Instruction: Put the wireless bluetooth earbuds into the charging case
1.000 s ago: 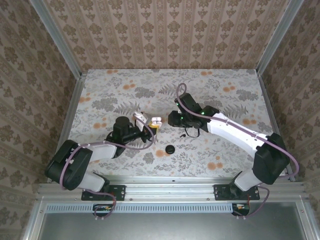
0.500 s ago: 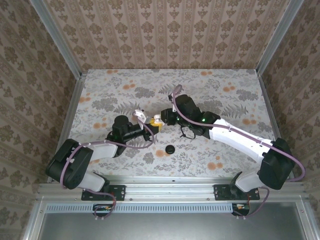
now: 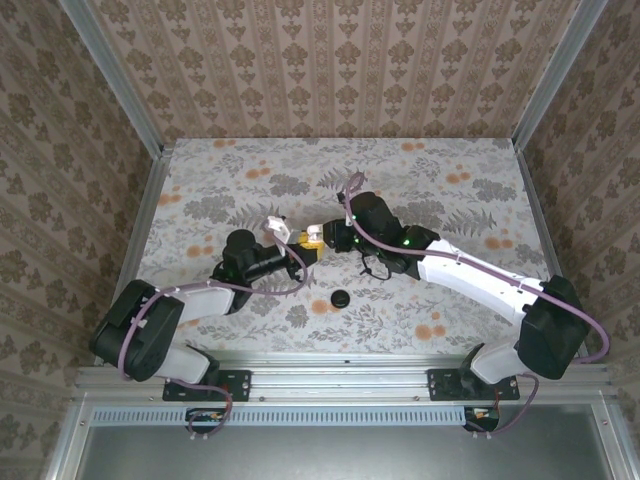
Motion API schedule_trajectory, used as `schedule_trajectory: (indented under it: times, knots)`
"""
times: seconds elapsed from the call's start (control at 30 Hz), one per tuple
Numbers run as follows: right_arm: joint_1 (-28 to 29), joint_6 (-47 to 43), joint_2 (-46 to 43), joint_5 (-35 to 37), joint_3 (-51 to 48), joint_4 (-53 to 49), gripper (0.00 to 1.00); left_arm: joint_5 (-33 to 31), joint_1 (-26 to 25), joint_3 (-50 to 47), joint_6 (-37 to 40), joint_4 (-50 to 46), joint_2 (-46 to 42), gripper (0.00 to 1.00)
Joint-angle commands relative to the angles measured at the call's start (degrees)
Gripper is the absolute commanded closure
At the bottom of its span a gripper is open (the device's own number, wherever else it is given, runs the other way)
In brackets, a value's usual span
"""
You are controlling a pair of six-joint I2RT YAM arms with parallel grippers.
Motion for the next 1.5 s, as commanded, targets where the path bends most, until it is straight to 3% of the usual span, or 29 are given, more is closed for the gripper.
schedule_trajectory:
  times: [0.0, 0.5, 0.73, 1.03, 1.27, 1.47]
  knots:
    - [0.6, -0.7, 0.8, 1.2, -0.2, 1.7, 0.75, 0.0, -0.2, 1.5, -1.0, 2.5, -1.6, 0.91]
    - [2.7, -3.1, 2.3, 3.2, 0.9, -0.4, 0.74, -1.4, -0.2, 2.2, -2.0, 2.6, -2.4, 0.91]
    - [2.4, -2.8, 0.1, -0.4, -0.2, 1.5, 0.53, -1.5, 0.0, 2.4, -1.4, 1.8, -2.8, 0.9]
    - [-1.6, -0.9, -6.2, -10.8, -2.7, 9.4, 0.44, 1.1, 0.2, 2.2, -1.8, 3.2, -3.7, 0.9]
    - [-6.8, 2.1, -9.6, -18.8, -5.6, 13.6, 0.46, 4.1, 0.4, 2.3, -2.7, 6.0, -3.5, 0.9]
    - [-14.2, 2.0, -7.9, -34.9, -7.2, 14.6, 0.38, 8.8, 0.4, 2.9, -4.1, 8.3, -3.2, 0.9]
